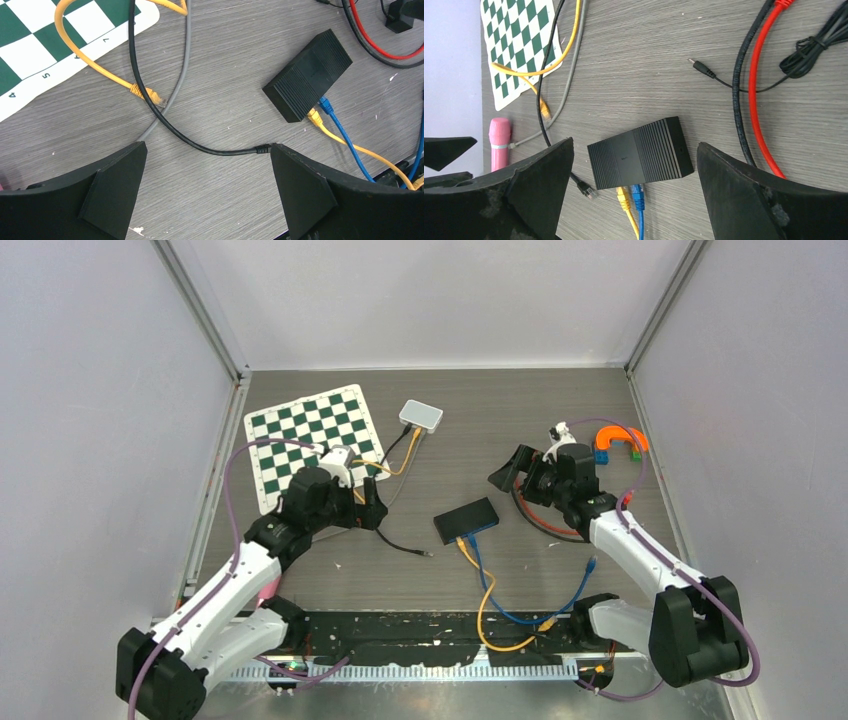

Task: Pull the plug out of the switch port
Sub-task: Pull the connector from the switch port.

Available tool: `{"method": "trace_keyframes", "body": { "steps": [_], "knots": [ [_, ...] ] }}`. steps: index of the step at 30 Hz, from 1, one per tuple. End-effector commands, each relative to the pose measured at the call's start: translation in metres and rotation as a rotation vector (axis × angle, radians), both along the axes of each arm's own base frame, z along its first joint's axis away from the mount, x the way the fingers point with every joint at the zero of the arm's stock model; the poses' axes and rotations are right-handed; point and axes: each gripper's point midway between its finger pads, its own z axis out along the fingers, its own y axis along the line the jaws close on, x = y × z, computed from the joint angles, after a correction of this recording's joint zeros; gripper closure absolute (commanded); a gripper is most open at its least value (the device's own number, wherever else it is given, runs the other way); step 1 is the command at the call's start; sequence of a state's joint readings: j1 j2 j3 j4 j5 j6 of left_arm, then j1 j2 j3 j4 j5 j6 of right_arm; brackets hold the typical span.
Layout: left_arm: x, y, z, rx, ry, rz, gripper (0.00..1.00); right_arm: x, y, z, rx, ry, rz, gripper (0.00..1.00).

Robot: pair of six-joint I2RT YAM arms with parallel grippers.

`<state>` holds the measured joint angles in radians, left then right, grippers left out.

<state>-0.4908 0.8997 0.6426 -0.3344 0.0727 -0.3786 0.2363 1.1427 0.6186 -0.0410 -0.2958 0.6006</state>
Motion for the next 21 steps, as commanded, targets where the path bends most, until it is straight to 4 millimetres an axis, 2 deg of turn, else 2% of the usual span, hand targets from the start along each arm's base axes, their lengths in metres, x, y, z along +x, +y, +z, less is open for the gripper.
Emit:
{"method": "trace_keyframes", "body": {
  "steps": [1, 7, 16, 21],
  "knots": [
    [0.006, -0.004, 0.013, 0.002, -0.041, -0.033, 0.01, 0.009, 0.008, 0.019, 0.025, -0.055, 0.037, 0.02],
    [0.005, -0.009, 0.012, 0.003, -0.037, -0.071, 0.01, 0.014, 0.012, 0.023, 0.036, -0.075, 0.048, 0.07],
    [0.009, -0.023, 0.009, 0.003, -0.012, -0.144, 0.01, 0.000, 0.028, 0.003, 0.026, -0.013, 0.125, 0.15],
    [0.012, -0.034, 0.009, 0.052, -0.024, -0.197, 0.01, -0.009, 0.036, -0.008, 0.027, 0.019, 0.170, 0.27]
  ]
}}
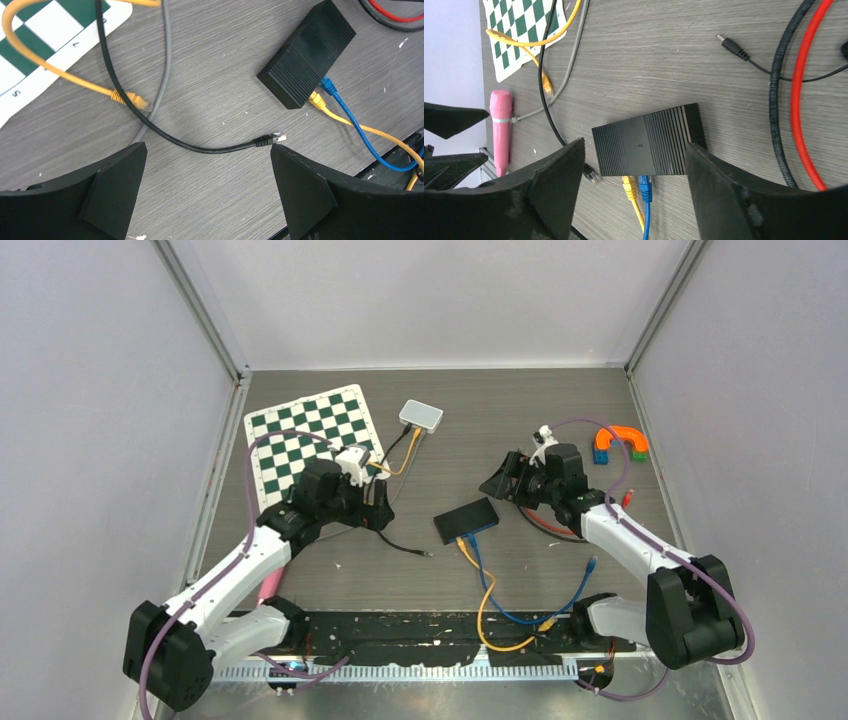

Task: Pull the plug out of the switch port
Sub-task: Pull the connector from the switch port.

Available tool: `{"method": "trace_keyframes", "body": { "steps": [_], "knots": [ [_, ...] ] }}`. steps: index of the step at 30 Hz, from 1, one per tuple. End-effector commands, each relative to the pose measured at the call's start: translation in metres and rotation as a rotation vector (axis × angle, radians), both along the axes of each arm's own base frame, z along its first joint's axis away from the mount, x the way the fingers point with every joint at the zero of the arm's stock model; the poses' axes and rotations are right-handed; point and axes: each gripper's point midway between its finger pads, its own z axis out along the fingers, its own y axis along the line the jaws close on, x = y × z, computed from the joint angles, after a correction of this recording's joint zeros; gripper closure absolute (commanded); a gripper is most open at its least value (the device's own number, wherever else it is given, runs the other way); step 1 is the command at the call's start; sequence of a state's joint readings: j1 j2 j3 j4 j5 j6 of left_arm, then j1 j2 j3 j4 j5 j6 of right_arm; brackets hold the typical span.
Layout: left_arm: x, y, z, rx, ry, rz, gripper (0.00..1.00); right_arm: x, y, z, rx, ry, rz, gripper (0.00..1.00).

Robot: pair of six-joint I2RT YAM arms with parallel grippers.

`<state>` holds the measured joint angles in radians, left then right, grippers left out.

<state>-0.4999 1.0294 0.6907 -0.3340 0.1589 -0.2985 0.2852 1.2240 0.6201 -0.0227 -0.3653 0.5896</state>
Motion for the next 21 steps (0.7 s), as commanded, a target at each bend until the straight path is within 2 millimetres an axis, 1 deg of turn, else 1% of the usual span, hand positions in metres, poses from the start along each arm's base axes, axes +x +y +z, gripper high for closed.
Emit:
{"method": "trace_keyframes", "body": {
  "steps": [1, 3, 7, 13, 17, 18, 21],
  "knots": [
    [0.010, -0.019, 0.024, 0.010, -0.082, -0.082, 0.01, 0.000, 0.014, 0.010, 0.023, -0.039, 0.073, 0.29],
    [0.009, -0.027, 0.023, 0.029, -0.084, -0.111, 0.01, -0.006, 0.017, 0.007, 0.025, -0.021, 0.097, 0.35],
    [0.009, -0.041, 0.019, 0.077, -0.081, -0.172, 0.01, -0.017, 0.020, -0.001, 0.022, 0.006, 0.121, 0.37],
    [0.007, -0.072, 0.011, 0.165, -0.073, -0.308, 0.01, -0.032, 0.019, -0.010, 0.023, 0.032, 0.137, 0.39],
    [0.005, -0.095, 0.002, 0.210, -0.072, -0.405, 0.01, -0.041, 0.016, -0.016, 0.020, 0.048, 0.134, 0.40],
    [0.004, -0.101, -0.001, 0.221, -0.069, -0.424, 0.01, -0.043, 0.015, -0.020, 0.017, 0.057, 0.131, 0.40],
    [0.000, -0.115, -0.013, 0.255, -0.059, -0.490, 0.01, -0.047, 0.012, -0.023, 0.021, 0.059, 0.115, 0.41]
  ]
}}
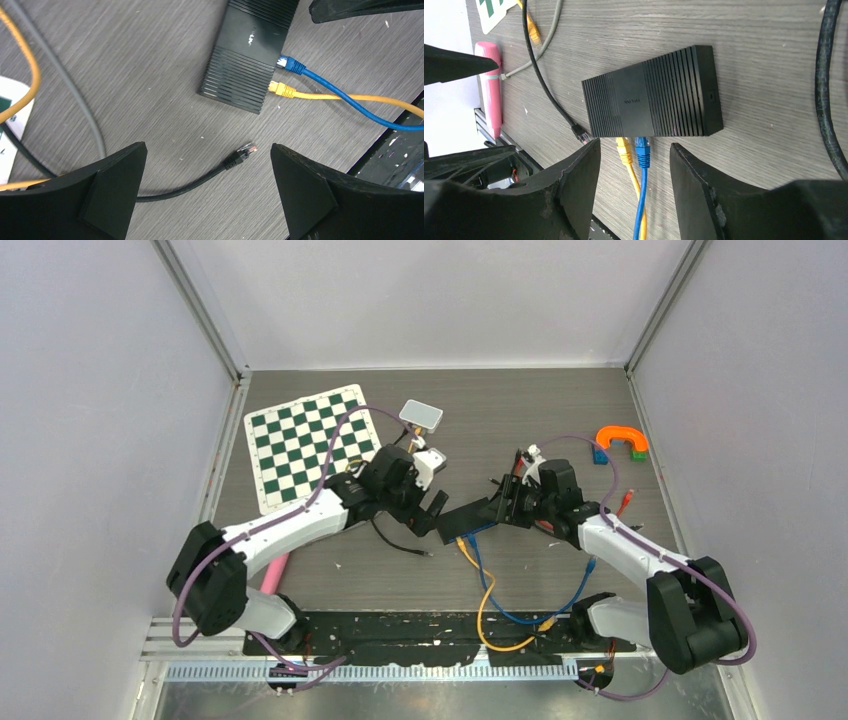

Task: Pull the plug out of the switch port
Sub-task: Pull the connector from the switch port.

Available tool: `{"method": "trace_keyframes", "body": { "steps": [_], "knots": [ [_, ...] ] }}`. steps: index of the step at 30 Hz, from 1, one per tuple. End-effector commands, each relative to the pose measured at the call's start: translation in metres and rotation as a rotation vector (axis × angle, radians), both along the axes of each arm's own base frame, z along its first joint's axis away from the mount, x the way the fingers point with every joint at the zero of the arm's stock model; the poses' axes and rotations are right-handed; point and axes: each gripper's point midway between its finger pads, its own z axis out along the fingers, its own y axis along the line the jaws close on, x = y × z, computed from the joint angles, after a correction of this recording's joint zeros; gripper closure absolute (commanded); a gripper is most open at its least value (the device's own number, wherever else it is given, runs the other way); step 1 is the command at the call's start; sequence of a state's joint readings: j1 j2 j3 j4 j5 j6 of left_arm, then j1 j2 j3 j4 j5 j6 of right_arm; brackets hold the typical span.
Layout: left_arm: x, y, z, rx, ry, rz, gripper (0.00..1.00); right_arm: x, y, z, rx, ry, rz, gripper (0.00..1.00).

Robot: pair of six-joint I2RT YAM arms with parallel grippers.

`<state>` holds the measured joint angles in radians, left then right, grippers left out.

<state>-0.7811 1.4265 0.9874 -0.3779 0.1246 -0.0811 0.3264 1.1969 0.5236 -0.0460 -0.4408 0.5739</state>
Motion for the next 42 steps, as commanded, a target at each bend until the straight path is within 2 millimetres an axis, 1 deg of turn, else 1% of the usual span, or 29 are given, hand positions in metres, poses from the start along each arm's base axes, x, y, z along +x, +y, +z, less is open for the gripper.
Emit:
{"method": "trace_keyframes", "body": {
  "steps": [1, 2, 3, 4, 5, 6, 9, 16, 22, 26, 34, 40, 42],
  "knots": [
    [-0.001, -0.023, -0.001, 0.043, -0.036, -0.123, 0.01, -0.005, -0.001, 0.003, 0.011, -0.027, -0.004, 0.42],
    [-0.002, -0.027, -0.003, 0.053, -0.038, -0.153, 0.01, -0.005, -0.003, 0.004, 0.012, -0.029, -0.022, 0.42],
    [-0.003, -0.031, -0.007, 0.061, -0.037, -0.170, 0.01, -0.007, -0.004, 0.000, 0.010, -0.023, -0.033, 0.43],
    [-0.003, -0.035, -0.008, 0.066, -0.036, -0.183, 0.01, -0.007, -0.006, 0.002, 0.014, -0.030, -0.052, 0.44],
    [-0.003, -0.039, -0.012, 0.077, -0.031, -0.201, 0.01, -0.009, -0.007, -0.001, 0.015, -0.027, -0.061, 0.44],
    [-0.003, -0.042, -0.012, 0.078, -0.031, -0.211, 0.01, -0.011, -0.009, -0.002, 0.018, -0.026, -0.074, 0.45],
    [0.002, -0.048, -0.022, 0.096, -0.017, -0.230, 0.01, -0.015, -0.011, -0.006, 0.021, -0.017, -0.087, 0.46],
    [0.006, -0.051, -0.043, 0.148, 0.000, -0.268, 0.01, -0.019, -0.009, -0.013, 0.046, -0.006, -0.091, 0.46],
    [0.009, -0.055, -0.056, 0.177, 0.017, -0.295, 0.01, -0.022, -0.006, -0.019, 0.058, 0.025, -0.076, 0.46],
    [0.010, -0.058, -0.060, 0.185, 0.025, -0.313, 0.08, -0.024, -0.001, -0.022, 0.084, 0.049, -0.061, 0.47],
    [0.009, -0.064, -0.070, 0.181, 0.050, -0.338, 0.16, -0.022, 0.007, -0.026, 0.128, 0.072, -0.052, 0.48],
    [0.005, -0.062, -0.079, 0.188, 0.071, -0.344, 0.16, -0.020, 0.009, -0.031, 0.130, 0.087, -0.042, 0.48],
    [0.005, -0.062, -0.081, 0.192, 0.076, -0.344, 0.19, -0.019, 0.011, -0.030, 0.141, 0.085, -0.038, 0.49]
  ]
}}
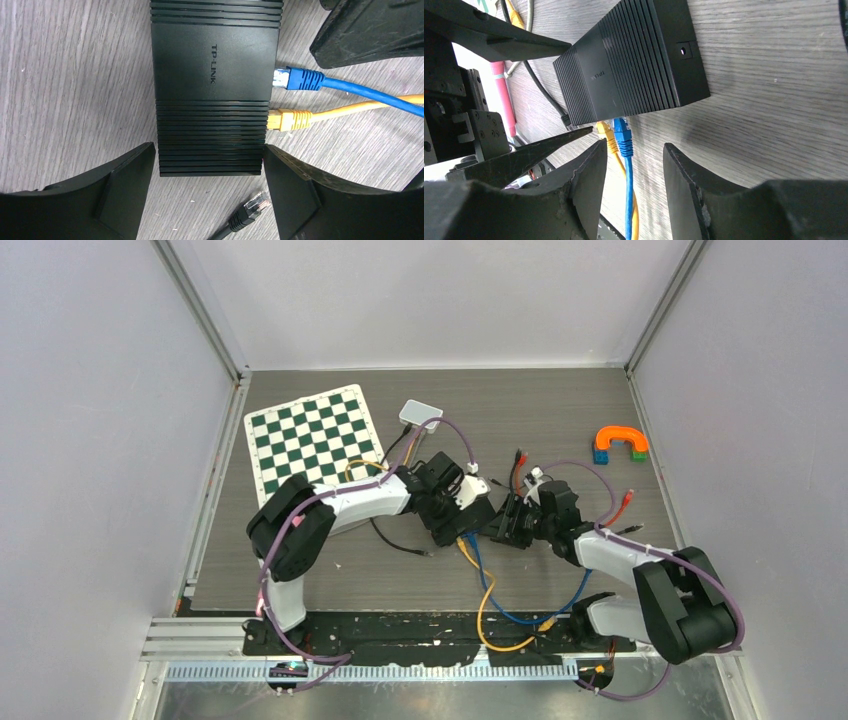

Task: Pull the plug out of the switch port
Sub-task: Pull the connector from the switch port.

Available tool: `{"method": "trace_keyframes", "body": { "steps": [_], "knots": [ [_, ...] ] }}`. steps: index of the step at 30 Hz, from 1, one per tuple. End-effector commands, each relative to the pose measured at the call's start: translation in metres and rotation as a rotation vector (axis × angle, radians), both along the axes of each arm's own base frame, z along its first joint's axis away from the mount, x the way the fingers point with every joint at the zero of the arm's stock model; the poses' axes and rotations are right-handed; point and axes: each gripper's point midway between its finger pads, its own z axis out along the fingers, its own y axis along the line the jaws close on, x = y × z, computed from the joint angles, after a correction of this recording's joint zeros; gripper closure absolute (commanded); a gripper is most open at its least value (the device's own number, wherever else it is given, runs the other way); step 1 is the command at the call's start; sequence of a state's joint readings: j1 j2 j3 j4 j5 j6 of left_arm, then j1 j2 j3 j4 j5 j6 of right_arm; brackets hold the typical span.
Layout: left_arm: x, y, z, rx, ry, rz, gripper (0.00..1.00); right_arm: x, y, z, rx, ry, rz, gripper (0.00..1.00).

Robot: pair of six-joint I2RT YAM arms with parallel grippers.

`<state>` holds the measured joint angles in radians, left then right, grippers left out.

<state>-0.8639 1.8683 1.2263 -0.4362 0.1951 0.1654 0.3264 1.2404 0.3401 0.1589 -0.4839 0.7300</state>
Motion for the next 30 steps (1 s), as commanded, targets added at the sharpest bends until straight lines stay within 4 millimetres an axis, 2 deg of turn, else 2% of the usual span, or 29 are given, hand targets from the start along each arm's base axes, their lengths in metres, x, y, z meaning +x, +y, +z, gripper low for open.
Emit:
{"method": "trace_keyframes", "body": {
  "steps": [1, 5, 7, 15, 25, 30],
  "knots": [
    [0.002, -0.008, 0.004, -0.027, -0.003, -0.021, 0.22, 0.007, 0.010, 0.009, 0.050, -0.037, 0.021, 0.49],
    [0.001, -0.007, 0.003, -0.024, -0.001, -0.024, 0.41, 0.007, 0.014, 0.007, 0.069, -0.032, 0.037, 0.53],
    [0.001, -0.006, 0.001, -0.022, -0.002, -0.024, 0.45, 0.006, 0.016, 0.006, 0.076, -0.025, 0.047, 0.56],
    [-0.002, -0.003, -0.002, -0.013, 0.007, -0.029, 0.48, 0.005, 0.030, 0.007, 0.150, -0.023, 0.075, 0.57],
    [-0.008, -0.004, 0.000, -0.030, 0.026, -0.044, 0.52, 0.010, 0.033, -0.006, 0.166, 0.005, 0.038, 0.61],
    [-0.009, -0.004, 0.000, -0.029, 0.027, -0.046, 0.53, 0.015, 0.036, -0.007, 0.186, 0.003, 0.032, 0.63]
  ]
}}
